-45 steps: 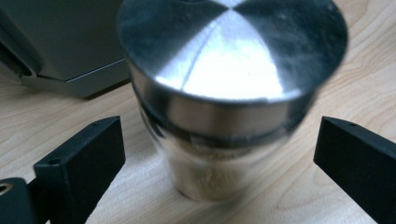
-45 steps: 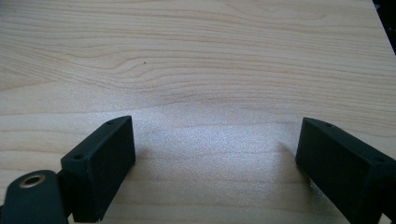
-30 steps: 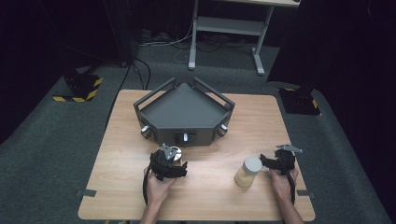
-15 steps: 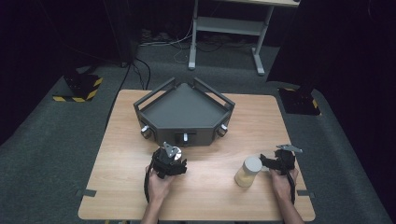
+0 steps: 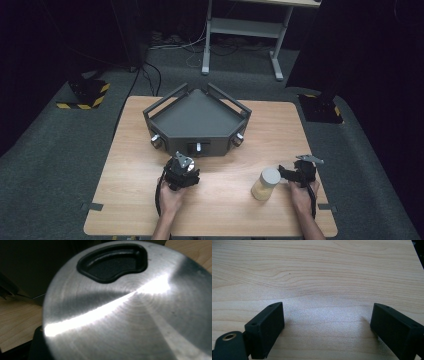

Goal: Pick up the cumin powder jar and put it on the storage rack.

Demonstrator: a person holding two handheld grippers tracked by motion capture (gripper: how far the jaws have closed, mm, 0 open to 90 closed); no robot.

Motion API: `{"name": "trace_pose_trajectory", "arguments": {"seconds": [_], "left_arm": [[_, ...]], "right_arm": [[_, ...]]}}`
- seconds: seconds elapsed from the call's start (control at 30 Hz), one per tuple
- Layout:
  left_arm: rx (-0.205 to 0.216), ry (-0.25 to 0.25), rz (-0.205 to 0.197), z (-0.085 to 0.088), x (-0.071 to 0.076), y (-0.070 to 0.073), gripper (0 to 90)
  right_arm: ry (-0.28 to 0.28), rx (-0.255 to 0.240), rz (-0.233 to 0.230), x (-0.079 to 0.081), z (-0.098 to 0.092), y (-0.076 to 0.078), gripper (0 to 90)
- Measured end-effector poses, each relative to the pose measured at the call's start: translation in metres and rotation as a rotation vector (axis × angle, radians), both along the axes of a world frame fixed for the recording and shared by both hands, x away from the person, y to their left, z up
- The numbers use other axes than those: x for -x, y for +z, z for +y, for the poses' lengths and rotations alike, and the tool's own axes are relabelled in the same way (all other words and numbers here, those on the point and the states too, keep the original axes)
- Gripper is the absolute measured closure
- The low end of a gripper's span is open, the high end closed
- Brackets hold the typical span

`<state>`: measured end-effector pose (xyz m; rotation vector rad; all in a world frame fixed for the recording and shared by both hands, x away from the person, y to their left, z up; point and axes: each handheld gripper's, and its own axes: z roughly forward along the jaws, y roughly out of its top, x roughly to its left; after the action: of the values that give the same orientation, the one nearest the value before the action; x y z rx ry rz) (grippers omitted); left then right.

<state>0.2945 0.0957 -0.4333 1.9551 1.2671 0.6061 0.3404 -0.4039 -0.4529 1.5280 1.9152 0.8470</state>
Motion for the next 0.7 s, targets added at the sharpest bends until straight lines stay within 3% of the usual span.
{"name": "trace_pose_trajectory", "arguments": {"seconds": [0.03, 0.07, 0.17, 0.23, 0.27, 0.4, 0.43, 0.47, 0.7], "left_arm": [[-0.002, -0.002, 0.001, 0.0, 0.0, 0.0, 31.3], [0.059, 0.033, -0.021, -0.002, 0.004, -0.008, 31.4], [0.069, 0.037, -0.027, -0.002, 0.005, -0.009, 31.5], [0.064, 0.036, -0.028, -0.002, 0.005, -0.009, 31.6], [0.004, 0.0, -0.011, 0.001, 0.002, -0.002, 31.6], [0.005, 0.002, -0.021, -0.001, 0.004, -0.003, 31.7], [0.087, 0.054, -0.057, -0.006, 0.009, -0.013, 31.7], [-0.008, -0.012, -0.011, 0.0, 0.003, 0.001, 31.7], [-0.015, -0.044, -0.024, 0.004, 0.005, 0.015, 31.8]], "right_arm": [[0.0, 0.0, 0.0, 0.0, 0.0, 0.0, 11.3], [0.0, 0.0, 0.0, 0.0, 0.0, 0.0, 11.3], [0.001, 0.0, 0.0, 0.0, 0.0, 0.0, 11.3], [0.002, 0.0, 0.0, 0.0, 0.0, 0.0, 11.3], [0.001, 0.0, 0.0, 0.0, 0.0, 0.0, 11.3], [0.001, 0.0, 0.0, 0.0, 0.0, 0.0, 11.3], [0.001, 0.0, 0.0, 0.0, 0.0, 0.0, 11.3], [0.001, 0.0, 0.0, 0.0, 0.0, 0.0, 11.3], [-0.002, 0.001, 0.0, 0.0, 0.0, 0.0, 10.6]]}}
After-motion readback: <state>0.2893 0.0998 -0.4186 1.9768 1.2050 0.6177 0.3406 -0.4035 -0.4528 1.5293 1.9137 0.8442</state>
